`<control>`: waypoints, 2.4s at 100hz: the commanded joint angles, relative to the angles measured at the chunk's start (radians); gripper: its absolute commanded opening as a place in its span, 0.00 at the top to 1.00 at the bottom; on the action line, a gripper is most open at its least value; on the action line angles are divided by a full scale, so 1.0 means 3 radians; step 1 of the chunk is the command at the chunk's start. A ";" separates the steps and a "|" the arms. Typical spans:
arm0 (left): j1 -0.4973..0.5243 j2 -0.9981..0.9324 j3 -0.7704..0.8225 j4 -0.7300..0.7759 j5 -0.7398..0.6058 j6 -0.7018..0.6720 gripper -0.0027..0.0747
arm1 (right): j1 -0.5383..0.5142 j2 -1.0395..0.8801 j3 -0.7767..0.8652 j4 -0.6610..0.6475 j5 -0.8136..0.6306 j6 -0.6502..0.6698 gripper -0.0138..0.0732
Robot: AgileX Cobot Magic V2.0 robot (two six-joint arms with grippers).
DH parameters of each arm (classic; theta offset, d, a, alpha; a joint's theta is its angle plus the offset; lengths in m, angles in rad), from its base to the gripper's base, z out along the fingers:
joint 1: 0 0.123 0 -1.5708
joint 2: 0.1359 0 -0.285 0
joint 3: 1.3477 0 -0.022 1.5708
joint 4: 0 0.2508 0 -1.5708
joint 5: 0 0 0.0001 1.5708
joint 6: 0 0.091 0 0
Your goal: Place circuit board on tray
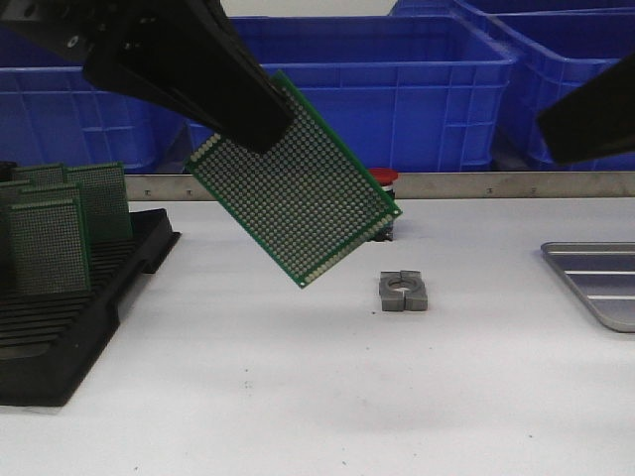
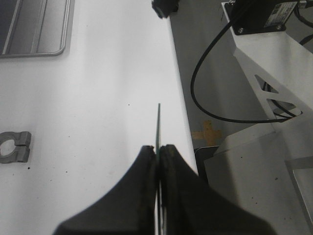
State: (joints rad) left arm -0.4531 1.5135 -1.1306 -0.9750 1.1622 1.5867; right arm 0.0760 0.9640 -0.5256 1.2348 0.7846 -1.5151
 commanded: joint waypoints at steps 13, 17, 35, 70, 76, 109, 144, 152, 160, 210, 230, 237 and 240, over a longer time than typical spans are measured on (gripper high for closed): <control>-0.0023 -0.0113 -0.0102 -0.0226 0.0036 -0.0032 0.99 | 0.0512 0.0387 -0.0319 0.0223 -0.0132 -0.0390 0.31; -0.0023 -0.0113 -0.0102 -0.0226 0.0036 -0.0032 0.99 | 0.0622 0.0475 -0.0357 0.0223 -0.0132 -0.0422 0.31; -0.0023 -0.0113 -0.0102 -0.0226 0.0036 -0.0032 0.99 | 0.1050 0.0848 -0.0505 0.0231 -0.0162 -0.0482 0.31; -0.0023 -0.0113 -0.0102 -0.0226 0.0036 -0.0032 0.99 | 0.1302 0.1143 -0.0731 0.0287 -0.0294 -0.0482 0.76; -0.0023 -0.0113 -0.0102 -0.0226 0.0021 -0.0032 0.99 | 0.1302 0.1143 -0.0731 0.0290 -0.0283 -0.0482 0.91; -0.0023 -0.0113 -0.0102 -0.0226 -0.0003 -0.0032 0.50 | 0.1291 0.1143 -0.0693 0.0292 -0.0219 0.0261 0.91; -0.0023 -0.0113 -0.0102 -0.0214 -0.0065 -0.0032 0.29 | 0.0842 0.1143 -0.0487 -0.0137 -0.0058 0.1641 0.91; -0.0023 -0.0113 -0.0102 -0.0214 -0.0065 -0.0032 0.29 | 0.0594 0.1143 -0.0482 -0.0140 -0.0086 0.1796 0.91; -0.0023 -0.0113 -0.0102 -0.0214 -0.0065 -0.0032 0.29 | 0.0299 0.1143 -0.0482 -0.0140 -0.0233 0.1868 0.91; -0.0023 -0.0113 -0.0102 -0.0214 -0.0065 -0.0032 0.30 | -0.0836 0.1604 -0.0513 -0.0140 -0.1469 0.1864 0.91; -0.0023 -0.0113 -0.0102 -0.0214 -0.0065 -0.0032 0.30 | -0.0841 0.1887 -0.0735 -0.0140 -0.1420 0.1849 0.83; -0.0023 -0.0113 -0.0102 -0.0214 -0.0065 -0.0032 0.30 | -0.0841 0.1947 -0.0824 -0.0148 -0.1383 0.1806 0.67; -0.0023 -0.0113 -0.0102 -0.0209 -0.0065 -0.0032 0.30 | -0.0841 0.1958 -0.0849 -0.0152 -0.1386 0.1744 0.58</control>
State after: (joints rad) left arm -0.4531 1.5135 -1.1311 -0.9754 1.1381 1.5867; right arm -0.1673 1.5682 -0.7298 1.1687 0.3534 -0.9535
